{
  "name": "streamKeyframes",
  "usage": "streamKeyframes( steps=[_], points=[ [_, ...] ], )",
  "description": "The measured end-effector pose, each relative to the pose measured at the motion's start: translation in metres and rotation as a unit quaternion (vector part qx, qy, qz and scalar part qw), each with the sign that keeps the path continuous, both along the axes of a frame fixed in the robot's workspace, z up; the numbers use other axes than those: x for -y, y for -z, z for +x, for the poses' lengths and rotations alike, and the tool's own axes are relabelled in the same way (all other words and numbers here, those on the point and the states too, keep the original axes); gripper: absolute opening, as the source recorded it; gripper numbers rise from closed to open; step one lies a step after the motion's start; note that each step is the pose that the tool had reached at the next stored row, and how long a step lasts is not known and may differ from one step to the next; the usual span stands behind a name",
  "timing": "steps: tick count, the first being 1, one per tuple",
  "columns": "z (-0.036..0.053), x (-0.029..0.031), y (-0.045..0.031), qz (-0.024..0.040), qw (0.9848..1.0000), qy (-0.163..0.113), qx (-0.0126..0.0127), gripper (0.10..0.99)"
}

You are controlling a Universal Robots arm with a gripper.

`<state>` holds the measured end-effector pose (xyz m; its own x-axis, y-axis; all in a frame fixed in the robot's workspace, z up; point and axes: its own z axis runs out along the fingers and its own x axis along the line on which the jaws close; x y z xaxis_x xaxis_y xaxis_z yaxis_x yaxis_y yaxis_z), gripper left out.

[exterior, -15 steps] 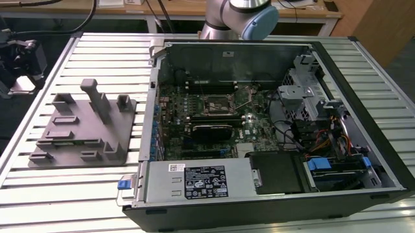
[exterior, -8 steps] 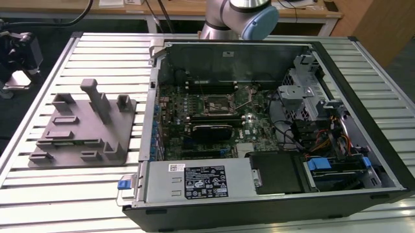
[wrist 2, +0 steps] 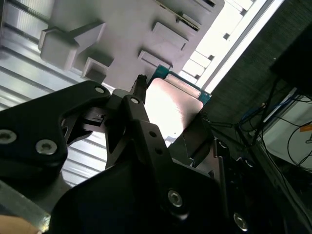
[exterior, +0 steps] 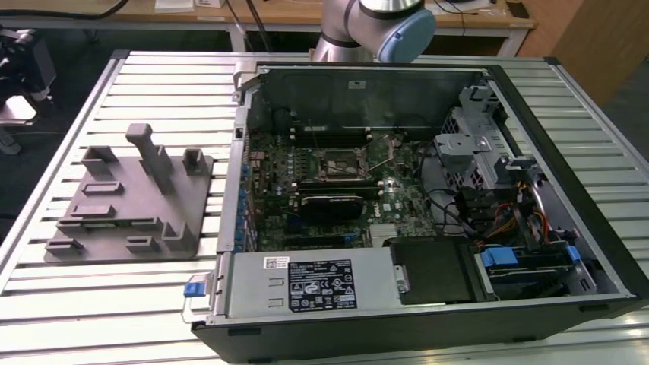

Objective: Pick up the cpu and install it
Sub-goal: 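Pick up the cpu and move it towards the insertion slot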

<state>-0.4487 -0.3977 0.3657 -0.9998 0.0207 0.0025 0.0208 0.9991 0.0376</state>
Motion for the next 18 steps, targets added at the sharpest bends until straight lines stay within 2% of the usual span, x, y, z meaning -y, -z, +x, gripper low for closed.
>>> streamKeyframes(
  steps=[18],
  points=[
    [0.0,0.0,-0.0535,0.0001,1.0,0.004,0.001,0.553]
  ],
)
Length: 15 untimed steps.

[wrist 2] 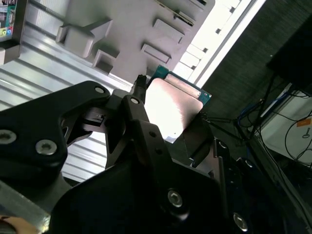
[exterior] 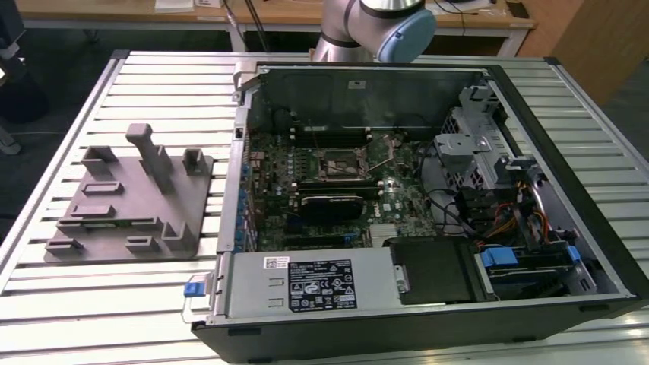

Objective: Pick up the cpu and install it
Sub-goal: 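Pick up the cpu and move it towards the insertion slot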

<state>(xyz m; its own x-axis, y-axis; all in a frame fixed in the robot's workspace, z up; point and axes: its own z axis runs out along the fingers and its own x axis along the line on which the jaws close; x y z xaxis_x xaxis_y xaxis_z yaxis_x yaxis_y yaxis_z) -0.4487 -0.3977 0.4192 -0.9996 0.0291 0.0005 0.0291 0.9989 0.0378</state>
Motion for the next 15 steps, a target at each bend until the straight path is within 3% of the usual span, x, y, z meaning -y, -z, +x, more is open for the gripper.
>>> streamKeyframes(
  steps=[7,15],
  points=[
    [0.0009,-0.0001,-0.0013,-0.0001,1.0,0.001,-0.0002,0.553],
    [0.0152,0.0,-0.001,0.0,1.0,0.0,0.0,0.553]
  ],
)
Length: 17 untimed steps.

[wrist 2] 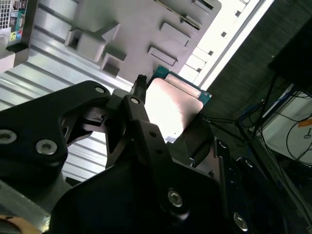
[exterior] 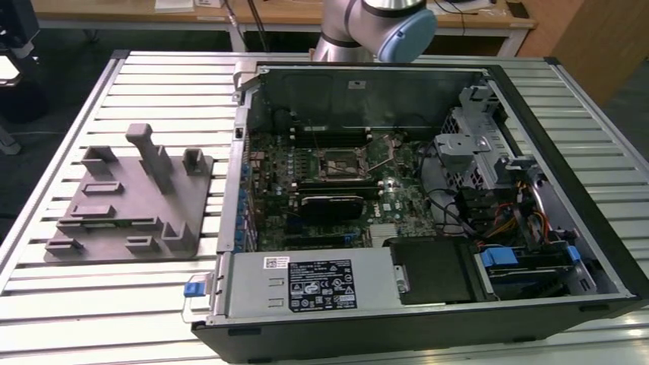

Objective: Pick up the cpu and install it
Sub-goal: 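Pick up the cpu and move it towards the insertion slot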

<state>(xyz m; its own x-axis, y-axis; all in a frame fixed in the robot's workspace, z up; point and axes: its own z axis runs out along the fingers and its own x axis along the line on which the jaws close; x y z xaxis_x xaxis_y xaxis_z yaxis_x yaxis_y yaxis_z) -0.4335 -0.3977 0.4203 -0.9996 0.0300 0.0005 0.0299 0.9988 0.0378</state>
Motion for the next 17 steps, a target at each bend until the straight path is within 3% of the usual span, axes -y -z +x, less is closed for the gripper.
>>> streamKeyframes(
  steps=[17],
  points=[
    [0.0306,-0.0001,0.0,0.0,1.0,0.0,0.0,0.553]
  ],
)
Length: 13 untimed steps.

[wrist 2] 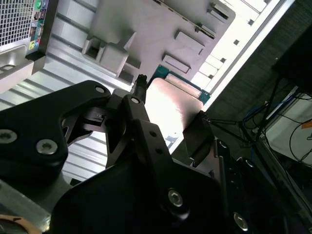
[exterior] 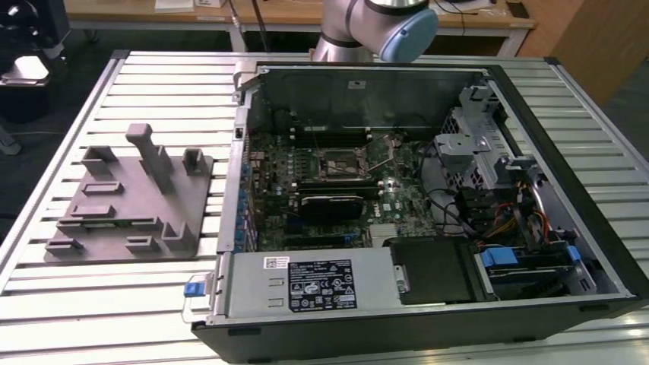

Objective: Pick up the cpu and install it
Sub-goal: 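Pick up the cpu and move it towards the insertion slot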

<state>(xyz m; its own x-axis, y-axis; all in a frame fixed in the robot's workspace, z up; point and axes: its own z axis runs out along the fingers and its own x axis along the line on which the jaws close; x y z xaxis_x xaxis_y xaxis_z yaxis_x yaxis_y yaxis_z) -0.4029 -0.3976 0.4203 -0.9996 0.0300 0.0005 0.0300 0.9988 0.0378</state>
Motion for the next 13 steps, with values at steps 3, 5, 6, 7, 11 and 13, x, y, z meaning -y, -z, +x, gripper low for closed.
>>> streamKeyframes(
  steps=[3,5,6,7,11,13],
  points=[
    [0.005,0.0,-0.0001,0.0,1.0,0.0,-0.0001,0.553],
    [0.0083,0.0,0.0,0.0,1.0,0.0,0.0,0.553],
    [0.0099,0.0,0.0,0.0,1.0,0.0,0.0,0.553],
    [0.0115,0.0,0.0,0.0,1.0,0.0,0.0,0.553],
    [0.0174,-0.0001,0.0,0.0,1.0,0.0,0.0,0.553],
    [0.0206,0.0,0.0,0.0,1.0,0.0,0.0,0.553]
  ],
)
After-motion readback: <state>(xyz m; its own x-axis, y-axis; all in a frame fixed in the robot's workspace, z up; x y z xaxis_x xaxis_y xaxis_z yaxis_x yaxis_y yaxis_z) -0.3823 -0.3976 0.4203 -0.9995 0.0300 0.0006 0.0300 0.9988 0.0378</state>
